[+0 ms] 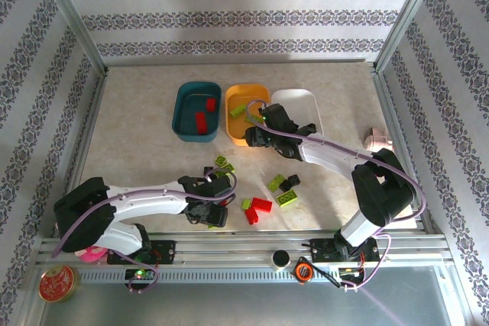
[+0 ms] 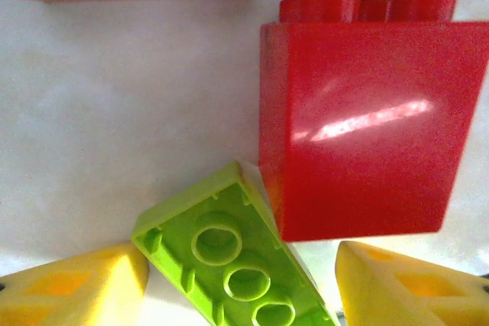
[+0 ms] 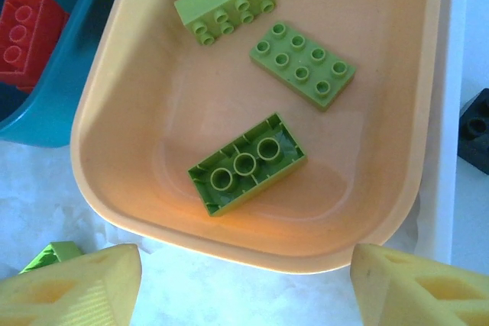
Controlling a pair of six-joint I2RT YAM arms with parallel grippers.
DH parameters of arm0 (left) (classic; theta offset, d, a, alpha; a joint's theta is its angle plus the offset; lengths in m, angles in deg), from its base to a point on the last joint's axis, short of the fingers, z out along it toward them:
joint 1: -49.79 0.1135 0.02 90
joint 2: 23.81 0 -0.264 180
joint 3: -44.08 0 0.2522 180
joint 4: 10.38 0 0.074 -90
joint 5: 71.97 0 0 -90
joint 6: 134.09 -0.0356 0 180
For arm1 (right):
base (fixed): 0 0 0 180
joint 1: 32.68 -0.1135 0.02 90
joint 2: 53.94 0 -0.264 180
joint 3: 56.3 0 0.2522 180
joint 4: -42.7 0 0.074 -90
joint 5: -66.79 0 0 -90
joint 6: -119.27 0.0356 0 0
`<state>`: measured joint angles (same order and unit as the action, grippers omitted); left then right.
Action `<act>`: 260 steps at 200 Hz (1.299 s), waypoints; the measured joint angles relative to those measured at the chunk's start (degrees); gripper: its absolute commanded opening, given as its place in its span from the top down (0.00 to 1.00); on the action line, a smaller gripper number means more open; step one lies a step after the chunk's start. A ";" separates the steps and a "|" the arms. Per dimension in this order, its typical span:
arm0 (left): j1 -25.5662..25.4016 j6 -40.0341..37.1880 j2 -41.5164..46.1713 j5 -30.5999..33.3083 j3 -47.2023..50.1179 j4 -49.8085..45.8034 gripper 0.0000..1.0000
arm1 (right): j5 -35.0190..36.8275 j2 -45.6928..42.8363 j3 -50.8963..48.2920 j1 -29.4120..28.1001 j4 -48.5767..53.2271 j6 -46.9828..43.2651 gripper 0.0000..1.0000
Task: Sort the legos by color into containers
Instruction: Pick up the lego from the middle-left of the table, then place the lego in the container.
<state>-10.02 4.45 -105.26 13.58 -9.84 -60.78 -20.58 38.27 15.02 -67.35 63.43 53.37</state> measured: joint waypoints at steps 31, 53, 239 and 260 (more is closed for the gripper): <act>-1.31 -1.29 -3.74 1.29 -3.15 -3.10 0.44 | 0.07 -0.68 -0.48 -0.07 -0.17 0.00 0.27; -1.73 -2.19 -3.89 2.23 -3.39 -3.04 0.55 | 0.11 -0.68 -0.90 -0.09 -0.39 0.00 0.27; 22.14 -14.58 12.50 10.73 -12.28 10.23 0.68 | 1.66 -12.87 -8.52 -0.09 -2.54 2.43 0.27; 23.54 -18.32 -0.20 7.48 -22.29 16.26 0.69 | 2.54 -15.98 -11.19 -0.07 -2.60 2.84 0.27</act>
<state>13.52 -13.87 -105.46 21.06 -32.13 -44.52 -18.04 22.29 3.83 -67.42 60.82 56.21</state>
